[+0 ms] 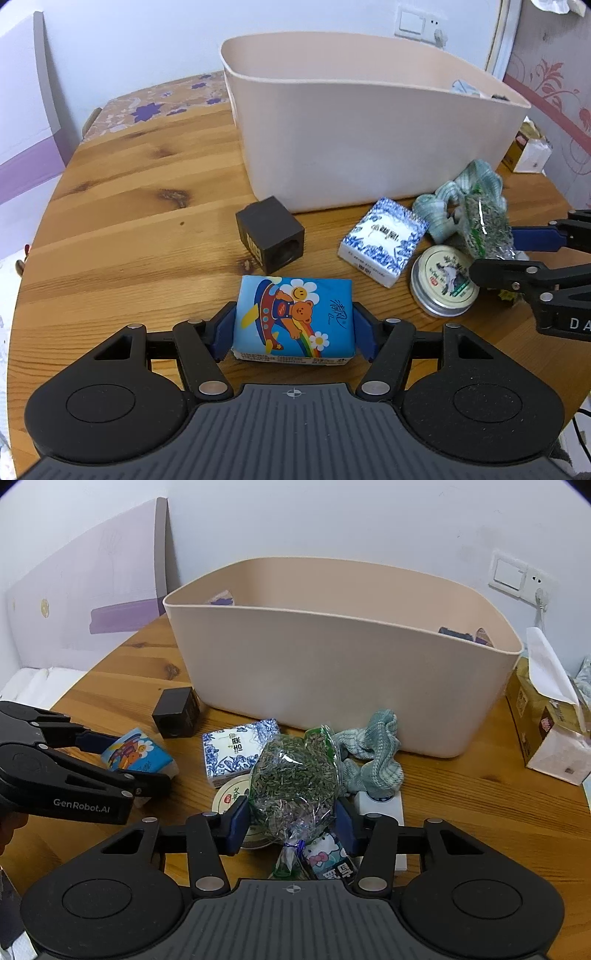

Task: Organize objects
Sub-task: 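Grasp the blue cartoon pack with the left tool while the right grasps the herb bag, then carry the cartoon pack and herb bag over the bin with both tools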

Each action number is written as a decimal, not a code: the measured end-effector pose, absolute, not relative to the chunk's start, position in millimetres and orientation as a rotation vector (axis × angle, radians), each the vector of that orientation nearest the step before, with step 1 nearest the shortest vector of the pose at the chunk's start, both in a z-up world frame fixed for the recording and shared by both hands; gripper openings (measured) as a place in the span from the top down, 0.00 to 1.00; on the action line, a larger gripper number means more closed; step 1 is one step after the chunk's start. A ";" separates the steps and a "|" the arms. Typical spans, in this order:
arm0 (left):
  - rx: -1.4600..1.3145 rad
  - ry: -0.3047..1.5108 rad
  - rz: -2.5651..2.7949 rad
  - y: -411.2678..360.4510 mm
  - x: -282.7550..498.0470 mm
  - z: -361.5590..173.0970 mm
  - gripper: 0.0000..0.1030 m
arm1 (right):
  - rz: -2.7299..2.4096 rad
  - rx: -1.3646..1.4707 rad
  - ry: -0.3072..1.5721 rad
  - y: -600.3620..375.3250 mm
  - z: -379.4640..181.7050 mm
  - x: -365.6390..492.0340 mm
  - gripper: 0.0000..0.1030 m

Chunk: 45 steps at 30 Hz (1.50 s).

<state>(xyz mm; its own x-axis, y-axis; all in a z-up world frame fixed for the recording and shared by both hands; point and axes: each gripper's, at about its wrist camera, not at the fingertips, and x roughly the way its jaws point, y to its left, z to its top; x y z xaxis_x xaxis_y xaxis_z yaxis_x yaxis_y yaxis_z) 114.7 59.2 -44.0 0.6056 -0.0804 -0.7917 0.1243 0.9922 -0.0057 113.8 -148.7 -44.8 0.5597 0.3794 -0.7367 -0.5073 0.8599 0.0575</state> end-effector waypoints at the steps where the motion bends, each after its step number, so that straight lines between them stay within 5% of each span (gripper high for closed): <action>1: 0.050 0.906 -0.118 58.9 113.8 -41.8 0.37 | 0.523 -0.166 0.821 -149.7 -43.2 112.8 0.55; 29: 0.074 0.632 -0.096 53.4 118.3 60.8 0.37 | 0.415 -0.122 0.585 -201.5 35.5 104.8 0.55; 45: 0.039 0.594 -0.047 39.5 181.3 73.4 0.37 | 0.349 -0.120 0.545 -204.2 41.5 144.2 0.55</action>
<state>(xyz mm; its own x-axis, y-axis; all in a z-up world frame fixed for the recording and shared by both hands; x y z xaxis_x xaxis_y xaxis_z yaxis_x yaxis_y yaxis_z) 181.3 39.5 73.4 0.8280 -0.0328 -0.5598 0.0555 0.9982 0.0237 144.2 -204.2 41.5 0.7980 0.2927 -0.5268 -0.3560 0.9343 -0.0201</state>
